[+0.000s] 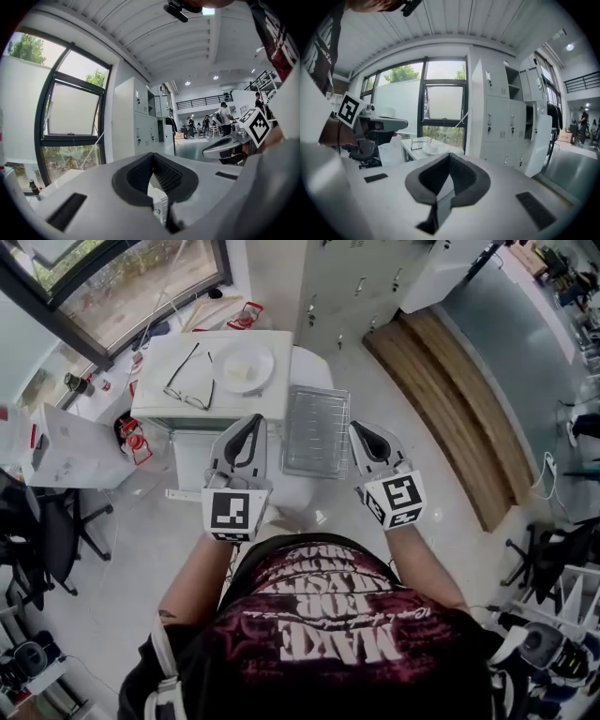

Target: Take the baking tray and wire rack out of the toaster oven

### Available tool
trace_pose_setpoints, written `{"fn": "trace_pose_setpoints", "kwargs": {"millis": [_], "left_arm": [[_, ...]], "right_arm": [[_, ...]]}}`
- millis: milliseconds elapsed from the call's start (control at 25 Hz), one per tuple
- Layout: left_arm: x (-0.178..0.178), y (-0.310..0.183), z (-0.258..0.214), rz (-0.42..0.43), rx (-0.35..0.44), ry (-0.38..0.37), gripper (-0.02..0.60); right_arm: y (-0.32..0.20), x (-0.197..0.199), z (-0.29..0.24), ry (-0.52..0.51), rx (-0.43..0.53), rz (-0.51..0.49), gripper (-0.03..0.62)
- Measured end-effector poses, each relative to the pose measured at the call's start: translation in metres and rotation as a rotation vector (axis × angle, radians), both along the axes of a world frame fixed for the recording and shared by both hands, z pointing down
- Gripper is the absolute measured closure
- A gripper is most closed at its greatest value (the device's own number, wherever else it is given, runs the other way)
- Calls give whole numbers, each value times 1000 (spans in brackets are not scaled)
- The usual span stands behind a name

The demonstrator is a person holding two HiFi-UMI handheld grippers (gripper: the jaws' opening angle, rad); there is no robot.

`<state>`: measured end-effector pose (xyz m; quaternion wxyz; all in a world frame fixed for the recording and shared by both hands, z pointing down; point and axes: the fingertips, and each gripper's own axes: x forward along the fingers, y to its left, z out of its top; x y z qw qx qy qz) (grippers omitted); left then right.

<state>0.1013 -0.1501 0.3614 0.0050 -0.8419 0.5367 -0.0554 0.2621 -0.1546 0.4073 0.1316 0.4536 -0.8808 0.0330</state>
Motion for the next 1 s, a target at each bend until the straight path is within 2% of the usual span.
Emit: {"fn": "trace_pose_setpoints", "kwargs": {"millis": [80, 240, 320, 400, 480, 600, 680, 840, 1000], "left_arm": [[7, 17, -14, -28, 23, 5, 575], [17, 50, -26, -98, 28, 71, 575], [13, 75, -45, -135, 78, 144, 575], [12, 100, -62, -160, 135, 175, 575], [13, 117, -64, -191, 138, 135, 575], [14, 137, -55, -214, 64, 30, 575], [14, 149, -58, -220, 47, -16, 575], [21, 163, -79, -201, 112, -66, 575], [29, 172, -89, -167, 145, -66, 575]], "right_arm": [[12, 6, -23, -13, 52, -28, 592], [36, 16, -51, -29, 123, -70, 591], [49, 12, -60, -49, 140, -103, 591], [62, 9, -64, -52, 147, -135, 591], [74, 8, -65, -51, 157, -168, 591], [95, 3, -69, -66, 169, -204, 591], [109, -3, -74, -76, 178, -222, 591], [125, -11, -93, -89, 213, -241, 591], [137, -24, -103, -58, 239, -264, 591]]}}
